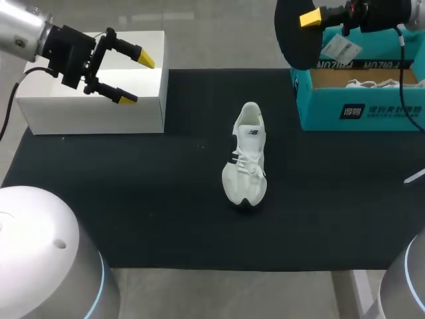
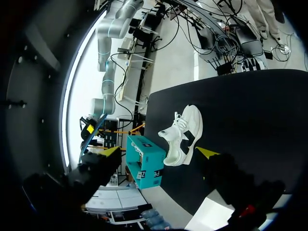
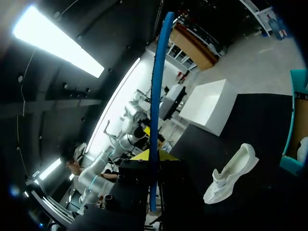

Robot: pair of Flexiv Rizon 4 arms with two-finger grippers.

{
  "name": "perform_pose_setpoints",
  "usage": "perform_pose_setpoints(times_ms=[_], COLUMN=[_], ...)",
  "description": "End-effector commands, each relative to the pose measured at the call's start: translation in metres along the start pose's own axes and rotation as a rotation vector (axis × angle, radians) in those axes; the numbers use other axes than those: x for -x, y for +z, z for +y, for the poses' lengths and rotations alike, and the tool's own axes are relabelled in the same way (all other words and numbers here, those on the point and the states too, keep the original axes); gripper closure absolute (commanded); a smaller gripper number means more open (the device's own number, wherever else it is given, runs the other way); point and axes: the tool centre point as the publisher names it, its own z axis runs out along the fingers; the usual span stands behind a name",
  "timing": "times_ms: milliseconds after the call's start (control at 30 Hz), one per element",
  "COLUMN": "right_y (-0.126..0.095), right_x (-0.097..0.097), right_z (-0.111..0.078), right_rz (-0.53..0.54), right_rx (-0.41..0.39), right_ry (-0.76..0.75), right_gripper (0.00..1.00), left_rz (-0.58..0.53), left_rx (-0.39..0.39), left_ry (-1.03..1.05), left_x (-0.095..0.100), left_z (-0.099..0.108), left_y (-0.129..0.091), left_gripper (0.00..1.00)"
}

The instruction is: Take the shoe out of the shoebox, open the shoe tongue, remove and reinsert the insole, then place the shoe into the shoebox

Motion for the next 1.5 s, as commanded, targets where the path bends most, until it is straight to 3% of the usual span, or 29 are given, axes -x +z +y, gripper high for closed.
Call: perform_pose_setpoints(times_ms=[33,400,600,633,867,1133,1500], right_y=[0.001,0.001,0.01,0.014,0.03,0.029,0.029], right_x=[0.001,0.001,0.033,0.037,0.073,0.104,0.104], right_z=[0.001,0.001,0.027,0.029,0.023,0.01,0.01], right_rz=[0.0,0.0,0.005,-0.017,-0.038,-0.168,-0.168], right_rx=[-0.002,-0.002,0.02,-0.004,0.012,0.034,0.034], right_ry=[0.0,0.0,-0.091,-0.11,-0.136,-0.156,-0.156], right_gripper=[1.0,1.0,1.0,1.0,1.0,1.0,1.0], left_rz=[0.003,0.003,0.003,0.003,0.003,0.003,0.003], left_rx=[-0.002,-0.002,-0.002,-0.002,-0.002,-0.002,-0.002], left_ry=[0.0,0.0,0.0,0.0,0.0,0.0,0.0], left_x=[0.0,0.0,0.0,0.0,0.0,0.0,0.0], left_z=[0.001,0.001,0.001,0.001,0.001,0.001,0.001], left_y=[0.0,0.0,0.0,0.0,0.0,0.0,0.0], left_gripper=[0.0,0.0,0.0,0.0,0.0,0.0,0.0])
